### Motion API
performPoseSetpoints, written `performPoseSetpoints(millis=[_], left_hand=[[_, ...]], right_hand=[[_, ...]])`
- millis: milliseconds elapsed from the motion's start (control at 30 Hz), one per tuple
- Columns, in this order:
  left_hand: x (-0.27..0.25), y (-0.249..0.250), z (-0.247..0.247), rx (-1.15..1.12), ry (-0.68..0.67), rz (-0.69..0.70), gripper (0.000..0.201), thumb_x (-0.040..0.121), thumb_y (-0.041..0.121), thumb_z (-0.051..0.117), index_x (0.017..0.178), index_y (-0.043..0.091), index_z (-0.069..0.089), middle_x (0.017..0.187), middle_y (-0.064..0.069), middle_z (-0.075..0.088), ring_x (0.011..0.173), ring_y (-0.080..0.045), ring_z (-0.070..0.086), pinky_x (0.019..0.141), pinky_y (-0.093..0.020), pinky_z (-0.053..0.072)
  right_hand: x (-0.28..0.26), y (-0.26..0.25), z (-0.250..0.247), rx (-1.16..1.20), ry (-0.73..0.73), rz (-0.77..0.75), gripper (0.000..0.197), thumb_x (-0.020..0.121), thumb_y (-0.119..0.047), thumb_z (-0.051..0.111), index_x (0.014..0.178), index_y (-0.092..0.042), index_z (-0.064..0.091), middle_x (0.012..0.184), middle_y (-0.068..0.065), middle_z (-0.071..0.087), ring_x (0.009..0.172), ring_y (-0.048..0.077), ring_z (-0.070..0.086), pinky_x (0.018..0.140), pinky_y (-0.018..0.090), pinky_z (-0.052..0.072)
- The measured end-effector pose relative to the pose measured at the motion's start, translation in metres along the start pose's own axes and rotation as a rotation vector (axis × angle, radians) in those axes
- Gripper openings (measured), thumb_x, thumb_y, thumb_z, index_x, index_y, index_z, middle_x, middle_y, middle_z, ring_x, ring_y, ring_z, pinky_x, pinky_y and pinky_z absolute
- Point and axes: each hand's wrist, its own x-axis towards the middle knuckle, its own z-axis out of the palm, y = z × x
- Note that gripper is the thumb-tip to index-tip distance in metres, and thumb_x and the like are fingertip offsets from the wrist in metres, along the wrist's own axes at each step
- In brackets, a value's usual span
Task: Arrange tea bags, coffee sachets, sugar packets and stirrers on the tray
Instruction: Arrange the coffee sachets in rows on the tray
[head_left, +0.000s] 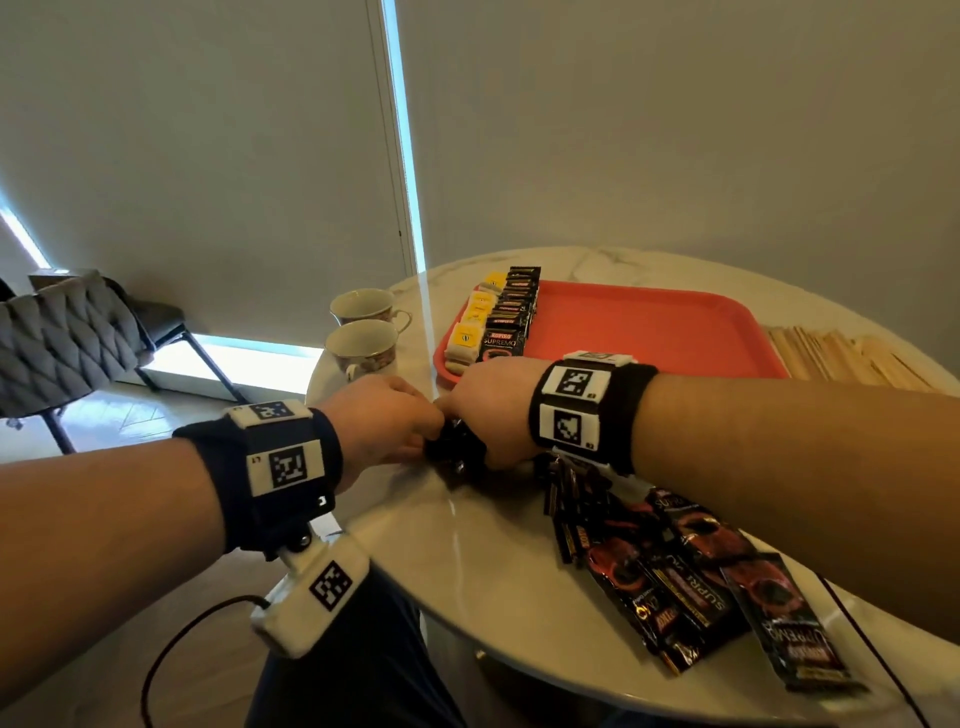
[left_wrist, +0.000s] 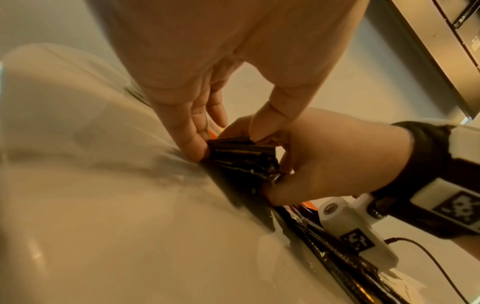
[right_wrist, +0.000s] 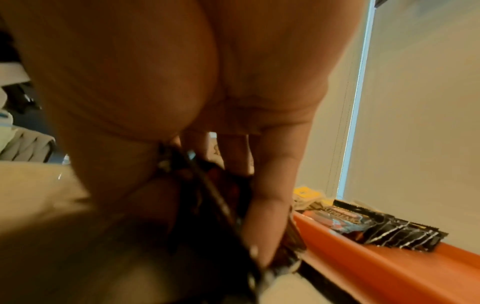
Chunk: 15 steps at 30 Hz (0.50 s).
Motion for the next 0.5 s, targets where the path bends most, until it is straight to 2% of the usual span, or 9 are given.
performPoseSetpoints(millis=[100, 167, 233, 300, 333, 400, 467, 500], left_hand=[[-0.004, 0.003, -0.005, 0.013, 0.0, 0.049, 0.015, 0.091, 0.01, 0.072, 0.105, 0.01, 0.068, 0.098, -0.01, 0.071, 0.094, -0.024, 0.073, 0.094, -0.044, 0.062], [-0.008, 0.006, -0.006, 0.134, 0.09, 0.156, 0.014, 0.09, 0.02, 0.075, 0.101, 0.015, 0.068, 0.097, -0.01, 0.073, 0.093, -0.025, 0.074, 0.089, -0.044, 0.063], [-0.018, 0.011, -0.004, 0.362, 0.231, 0.371, 0.013, 0.085, 0.027, 0.076, 0.088, 0.021, 0.065, 0.085, -0.006, 0.07, 0.081, -0.023, 0.069, 0.077, -0.041, 0.061], [-0.033, 0.017, 0.001, 0.513, 0.278, 0.647, 0.014, 0.084, 0.029, 0.075, 0.083, 0.027, 0.061, 0.075, 0.002, 0.063, 0.068, -0.015, 0.059, 0.064, -0.034, 0.051], [-0.043, 0.022, 0.005, 0.55, 0.242, 0.793, 0.013, 0.084, 0.029, 0.074, 0.084, 0.029, 0.061, 0.073, 0.007, 0.06, 0.065, -0.011, 0.056, 0.062, -0.032, 0.047], [-0.067, 0.033, 0.019, 0.648, 0.049, 1.063, 0.009, 0.085, 0.034, 0.069, 0.09, 0.033, 0.061, 0.079, 0.015, 0.058, 0.071, -0.007, 0.056, 0.063, -0.024, 0.045], [-0.087, 0.042, 0.039, 0.814, -0.198, 1.295, 0.023, 0.086, 0.036, 0.067, 0.108, 0.033, 0.066, 0.101, 0.018, 0.06, 0.09, -0.002, 0.058, 0.076, -0.021, 0.05], [-0.091, 0.042, 0.055, 0.872, -0.319, 1.423, 0.033, 0.086, 0.032, 0.069, 0.119, 0.03, 0.067, 0.115, 0.012, 0.063, 0.103, -0.006, 0.058, 0.085, -0.025, 0.052]], right_hand=[[0.003, 0.003, 0.0, 0.002, 0.091, 0.016, 0.043, 0.095, -0.026, 0.064, 0.136, -0.03, 0.054, 0.089, -0.007, 0.05, 0.088, 0.019, 0.058, 0.079, 0.031, 0.049], [0.005, 0.009, -0.002, 0.028, 0.15, 0.05, 0.042, 0.095, -0.023, 0.062, 0.135, -0.033, 0.055, 0.091, -0.009, 0.05, 0.094, 0.02, 0.06, 0.084, 0.034, 0.052], [0.004, 0.021, -0.004, 0.094, 0.224, 0.087, 0.04, 0.094, -0.024, 0.064, 0.132, -0.035, 0.059, 0.097, -0.009, 0.06, 0.099, 0.019, 0.063, 0.087, 0.036, 0.054], [-0.001, 0.034, -0.008, 0.188, 0.316, 0.129, 0.034, 0.092, -0.027, 0.067, 0.125, -0.032, 0.064, 0.1, -0.007, 0.068, 0.098, 0.02, 0.065, 0.08, 0.032, 0.049], [-0.006, 0.041, -0.01, 0.234, 0.353, 0.144, 0.032, 0.091, -0.028, 0.067, 0.122, -0.03, 0.065, 0.098, -0.005, 0.068, 0.097, 0.021, 0.065, 0.077, 0.029, 0.046], [-0.015, 0.052, -0.013, 0.33, 0.422, 0.165, 0.035, 0.092, -0.029, 0.064, 0.126, -0.028, 0.065, 0.106, -0.002, 0.071, 0.103, 0.023, 0.065, 0.08, 0.028, 0.044], [-0.022, 0.059, -0.015, 0.395, 0.489, 0.176, 0.041, 0.091, -0.029, 0.067, 0.131, -0.028, 0.064, 0.119, -0.001, 0.072, 0.11, 0.022, 0.064, 0.085, 0.026, 0.044], [-0.023, 0.061, -0.016, 0.412, 0.52, 0.176, 0.042, 0.089, -0.029, 0.069, 0.13, -0.028, 0.064, 0.12, -0.003, 0.072, 0.111, 0.021, 0.065, 0.086, 0.026, 0.045]])
